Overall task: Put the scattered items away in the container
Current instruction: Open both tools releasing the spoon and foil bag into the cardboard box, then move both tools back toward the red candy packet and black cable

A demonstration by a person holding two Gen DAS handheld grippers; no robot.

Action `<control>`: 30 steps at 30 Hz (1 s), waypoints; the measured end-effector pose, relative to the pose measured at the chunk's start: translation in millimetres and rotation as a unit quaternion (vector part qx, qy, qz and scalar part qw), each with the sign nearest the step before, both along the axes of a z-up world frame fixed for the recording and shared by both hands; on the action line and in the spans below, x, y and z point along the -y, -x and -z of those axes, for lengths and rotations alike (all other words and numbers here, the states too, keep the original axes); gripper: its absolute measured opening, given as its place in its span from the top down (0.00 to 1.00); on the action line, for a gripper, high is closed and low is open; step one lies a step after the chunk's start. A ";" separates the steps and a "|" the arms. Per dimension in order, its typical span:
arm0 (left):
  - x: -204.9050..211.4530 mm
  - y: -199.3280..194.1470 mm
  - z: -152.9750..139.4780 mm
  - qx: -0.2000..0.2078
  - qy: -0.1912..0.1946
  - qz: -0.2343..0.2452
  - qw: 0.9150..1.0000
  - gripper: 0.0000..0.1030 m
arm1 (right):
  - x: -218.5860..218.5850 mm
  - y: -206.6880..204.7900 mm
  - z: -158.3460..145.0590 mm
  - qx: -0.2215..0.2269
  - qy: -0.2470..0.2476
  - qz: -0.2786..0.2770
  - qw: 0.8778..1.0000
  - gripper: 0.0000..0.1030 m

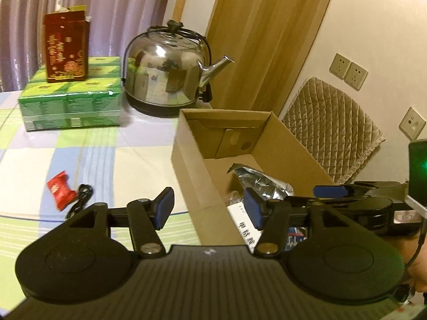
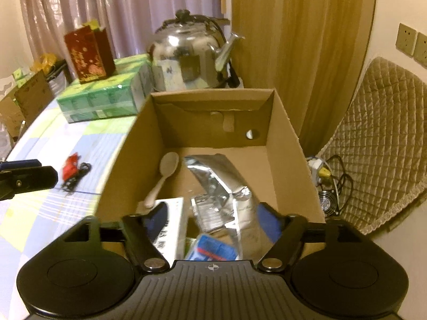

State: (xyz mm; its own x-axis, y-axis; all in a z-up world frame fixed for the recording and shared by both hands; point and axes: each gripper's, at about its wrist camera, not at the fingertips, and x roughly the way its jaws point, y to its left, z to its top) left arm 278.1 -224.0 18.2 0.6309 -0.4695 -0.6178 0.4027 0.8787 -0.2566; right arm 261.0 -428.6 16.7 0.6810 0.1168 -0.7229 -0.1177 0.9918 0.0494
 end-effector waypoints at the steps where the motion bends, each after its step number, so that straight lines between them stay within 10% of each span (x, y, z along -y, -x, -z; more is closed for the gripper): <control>1: -6.3 4.6 -1.1 0.001 0.000 -0.005 1.000 0.42 | -3.0 6.3 -3.4 0.005 -0.002 0.000 1.000 0.13; 13: -94.9 69.1 7.3 -0.008 -0.052 -0.052 0.997 0.08 | -64.0 89.9 -37.2 0.049 -0.059 -0.015 0.997 0.02; 30: -216.0 157.0 8.4 -0.018 -0.075 -0.142 0.987 0.01 | -171.5 162.6 -43.1 0.047 -0.084 -0.085 0.992 0.02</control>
State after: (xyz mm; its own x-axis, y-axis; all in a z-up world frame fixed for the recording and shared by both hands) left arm 121.1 -8.0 9.8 0.7006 -0.1779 -0.6910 0.1272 0.9840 -0.1243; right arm 98.4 -257.2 59.7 0.7051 0.3482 -0.6177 -0.2940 0.9363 0.1922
